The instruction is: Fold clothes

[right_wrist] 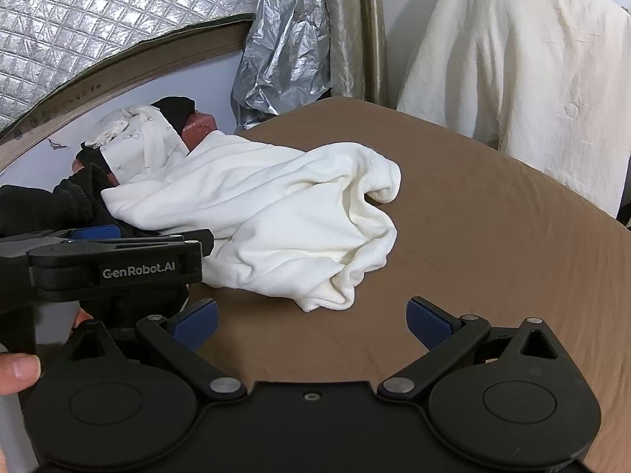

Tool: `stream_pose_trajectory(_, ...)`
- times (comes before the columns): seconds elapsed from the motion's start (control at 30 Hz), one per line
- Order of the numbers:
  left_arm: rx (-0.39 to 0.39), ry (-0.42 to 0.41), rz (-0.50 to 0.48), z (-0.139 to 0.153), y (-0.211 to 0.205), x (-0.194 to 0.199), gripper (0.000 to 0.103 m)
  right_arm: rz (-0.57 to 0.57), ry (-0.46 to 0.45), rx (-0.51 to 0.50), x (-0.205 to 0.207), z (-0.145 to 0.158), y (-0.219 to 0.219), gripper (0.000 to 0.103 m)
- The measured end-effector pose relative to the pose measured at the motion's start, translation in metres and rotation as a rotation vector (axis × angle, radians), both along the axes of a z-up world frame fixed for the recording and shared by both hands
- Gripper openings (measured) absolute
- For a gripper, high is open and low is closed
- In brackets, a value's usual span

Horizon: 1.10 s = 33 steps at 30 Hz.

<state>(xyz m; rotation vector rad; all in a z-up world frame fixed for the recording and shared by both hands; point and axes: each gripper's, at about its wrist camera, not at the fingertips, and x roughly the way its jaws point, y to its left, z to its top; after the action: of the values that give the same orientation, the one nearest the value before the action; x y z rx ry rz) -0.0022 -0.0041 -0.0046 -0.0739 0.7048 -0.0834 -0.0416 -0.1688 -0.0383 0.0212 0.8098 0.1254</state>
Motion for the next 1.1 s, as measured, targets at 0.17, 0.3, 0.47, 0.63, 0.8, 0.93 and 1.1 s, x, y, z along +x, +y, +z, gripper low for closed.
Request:
stream_pose_trajectory(0.17, -0.010, 0.004, 0.000, -0.001, 0.001, 0.001, 0.103, -0.001, 0.003, 0.002, 0.000, -0.001, 0.000, 0.103)
stream_pose_trajectory(0.3, -0.009, 0.005, 0.000, -0.002, 0.000, 0.001, 0.103, -0.004, 0.006, 0.012, 0.000, 0.000, -0.002, 0.103)
stream_pose_trajectory(0.47, -0.016, 0.006, 0.003, -0.002, 0.003, 0.002, 0.103, 0.001, 0.011, 0.018, 0.000, -0.002, -0.002, 0.103)
stream_pose_trajectory(0.63, -0.023, 0.013, 0.008, -0.004, 0.005, 0.003, 0.103, 0.000, 0.016, 0.020, 0.001, -0.003, -0.003, 0.103)
stream_pose_trajectory(0.8, -0.030, 0.023, 0.002, -0.008, 0.005, 0.006, 0.103, 0.005, 0.020, 0.027, 0.004, -0.006, -0.003, 0.103)
stream_pose_trajectory(0.93, -0.089, 0.065, -0.007, -0.016, 0.011, 0.020, 0.103, 0.024, 0.006, 0.053, 0.005, -0.009, -0.007, 0.103)
stream_pose_trajectory(1.1, -0.148, 0.122, 0.056, -0.019, 0.015, 0.057, 0.103, 0.021, -0.064, 0.090, 0.021, -0.012, -0.025, 0.103)
